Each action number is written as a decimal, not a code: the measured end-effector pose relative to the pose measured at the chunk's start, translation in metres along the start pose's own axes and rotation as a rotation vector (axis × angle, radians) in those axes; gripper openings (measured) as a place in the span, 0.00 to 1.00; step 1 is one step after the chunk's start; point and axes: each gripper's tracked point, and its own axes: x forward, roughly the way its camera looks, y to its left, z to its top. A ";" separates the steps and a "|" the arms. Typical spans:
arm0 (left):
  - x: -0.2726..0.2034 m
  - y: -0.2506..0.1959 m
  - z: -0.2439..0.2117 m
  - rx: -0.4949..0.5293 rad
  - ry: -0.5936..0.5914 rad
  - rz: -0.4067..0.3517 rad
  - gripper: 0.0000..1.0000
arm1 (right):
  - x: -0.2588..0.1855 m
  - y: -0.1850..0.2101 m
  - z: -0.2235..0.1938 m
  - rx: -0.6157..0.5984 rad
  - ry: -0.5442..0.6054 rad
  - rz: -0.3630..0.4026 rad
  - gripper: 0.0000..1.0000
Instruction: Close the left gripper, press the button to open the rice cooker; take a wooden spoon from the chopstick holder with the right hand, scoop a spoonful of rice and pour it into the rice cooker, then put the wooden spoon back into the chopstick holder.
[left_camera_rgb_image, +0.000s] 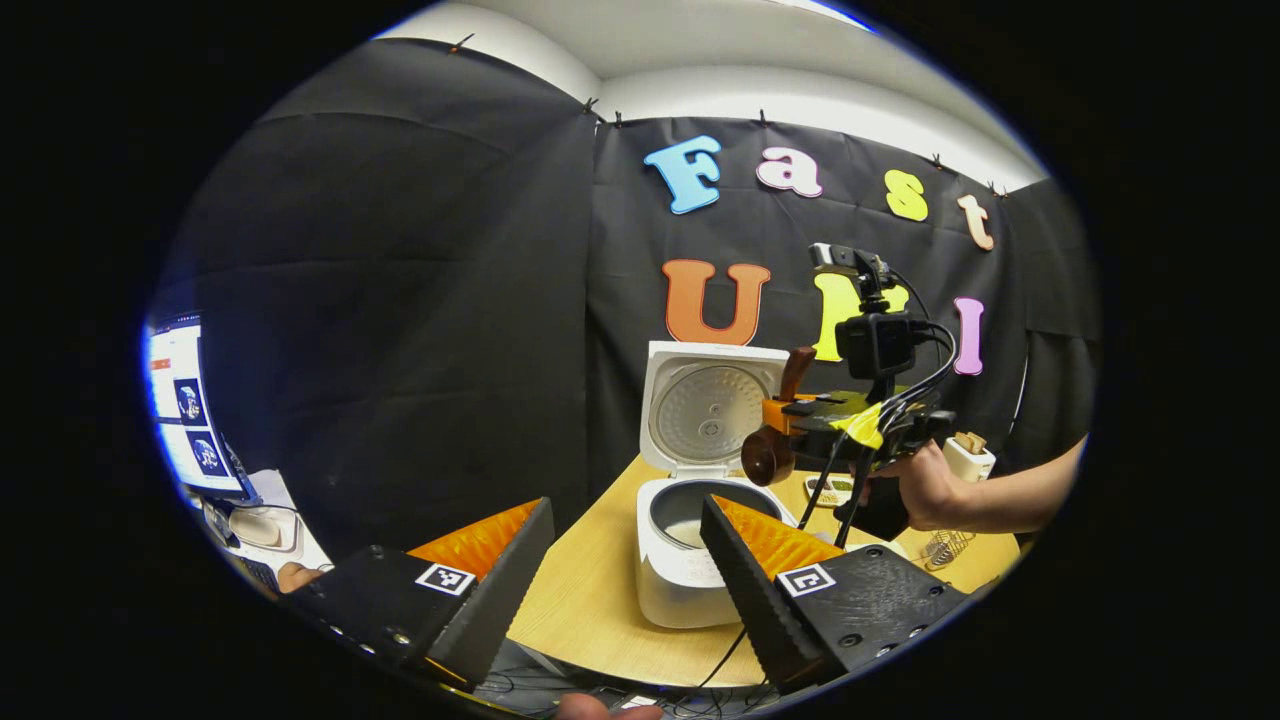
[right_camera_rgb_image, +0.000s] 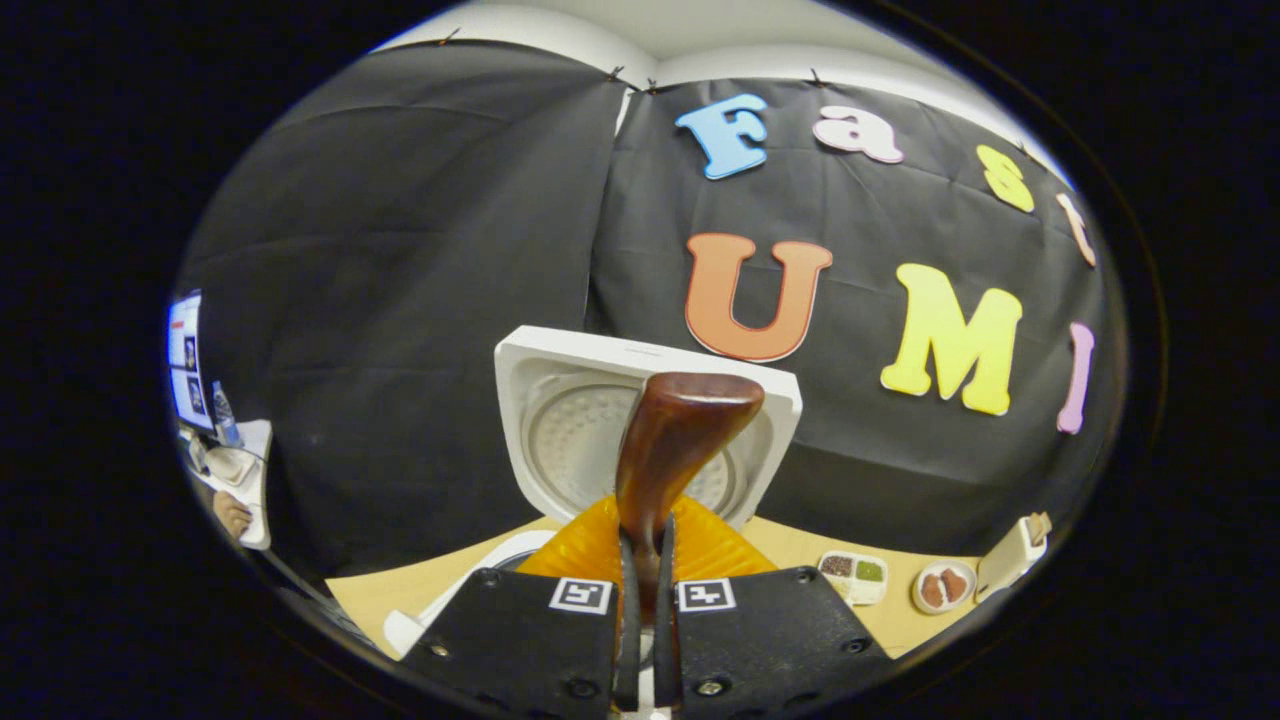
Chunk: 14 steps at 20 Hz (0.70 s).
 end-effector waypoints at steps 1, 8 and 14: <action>0.000 -0.003 0.001 -0.001 0.000 -0.001 0.95 | -0.006 -0.005 0.003 0.028 0.000 -0.001 0.11; -0.001 -0.061 0.005 -0.005 -0.002 -0.036 0.95 | -0.075 -0.072 0.032 0.168 -0.051 -0.032 0.11; 0.003 -0.129 0.013 0.004 -0.014 -0.104 0.94 | -0.162 -0.182 0.027 0.242 -0.080 -0.120 0.11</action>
